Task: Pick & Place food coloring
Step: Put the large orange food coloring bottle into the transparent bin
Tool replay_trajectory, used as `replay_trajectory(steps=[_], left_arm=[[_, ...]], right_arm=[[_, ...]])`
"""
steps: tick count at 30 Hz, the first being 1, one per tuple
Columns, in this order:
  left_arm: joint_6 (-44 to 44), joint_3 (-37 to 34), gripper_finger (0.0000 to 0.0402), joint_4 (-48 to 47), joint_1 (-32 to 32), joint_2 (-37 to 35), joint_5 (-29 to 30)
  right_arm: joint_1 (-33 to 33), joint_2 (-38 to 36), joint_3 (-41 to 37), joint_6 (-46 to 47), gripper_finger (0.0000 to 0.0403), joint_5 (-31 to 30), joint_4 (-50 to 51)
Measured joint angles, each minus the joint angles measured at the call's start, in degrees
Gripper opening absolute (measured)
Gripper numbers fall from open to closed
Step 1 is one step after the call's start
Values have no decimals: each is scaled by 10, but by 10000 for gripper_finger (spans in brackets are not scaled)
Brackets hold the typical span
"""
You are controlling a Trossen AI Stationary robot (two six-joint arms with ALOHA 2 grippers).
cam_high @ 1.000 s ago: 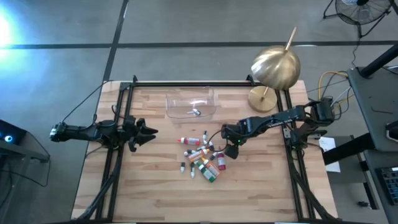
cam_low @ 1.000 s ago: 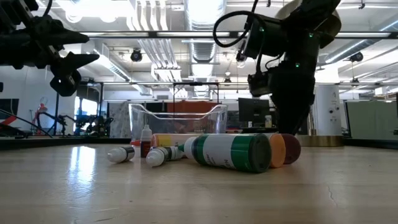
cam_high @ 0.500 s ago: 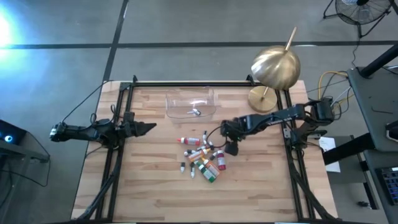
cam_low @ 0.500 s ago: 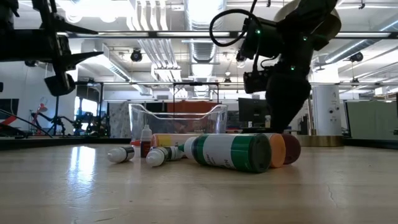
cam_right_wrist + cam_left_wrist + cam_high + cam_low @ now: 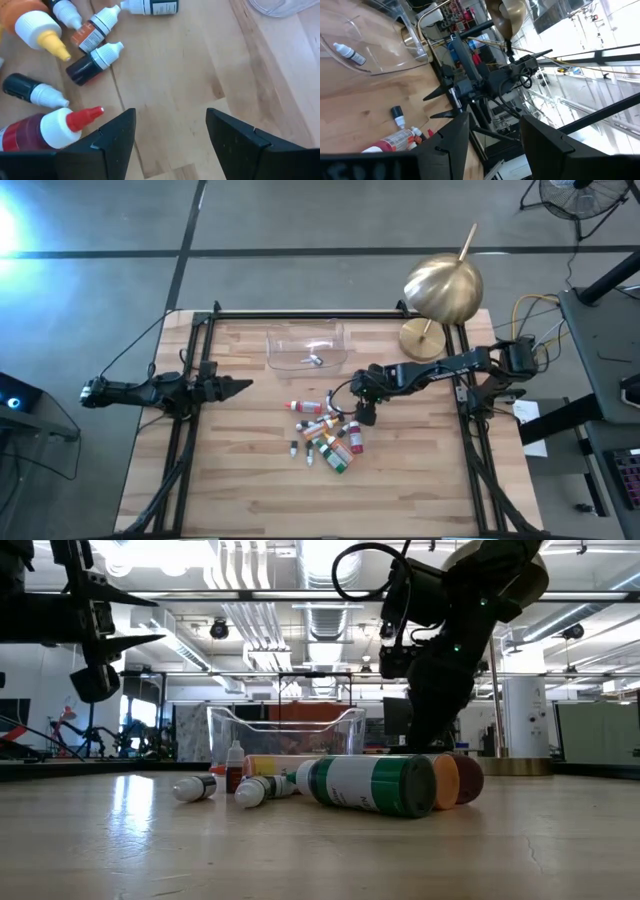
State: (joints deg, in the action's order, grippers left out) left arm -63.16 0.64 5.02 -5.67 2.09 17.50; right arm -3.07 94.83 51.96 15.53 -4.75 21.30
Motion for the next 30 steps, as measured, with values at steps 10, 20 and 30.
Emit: replay_trajectory(steps=[10, 20, 30], left_arm=[[1, 0, 149, 0, 0, 0, 0], [-14, 0, 149, 0, 0, 0, 0], [-14, 0, 149, 0, 0, 0, 0]], right_arm=[[0, 0, 0, 137, 233, 0, -7], [0, 0, 0, 147, 233, -17, -8], [1, 0, 0, 145, 233, -28, -9]])
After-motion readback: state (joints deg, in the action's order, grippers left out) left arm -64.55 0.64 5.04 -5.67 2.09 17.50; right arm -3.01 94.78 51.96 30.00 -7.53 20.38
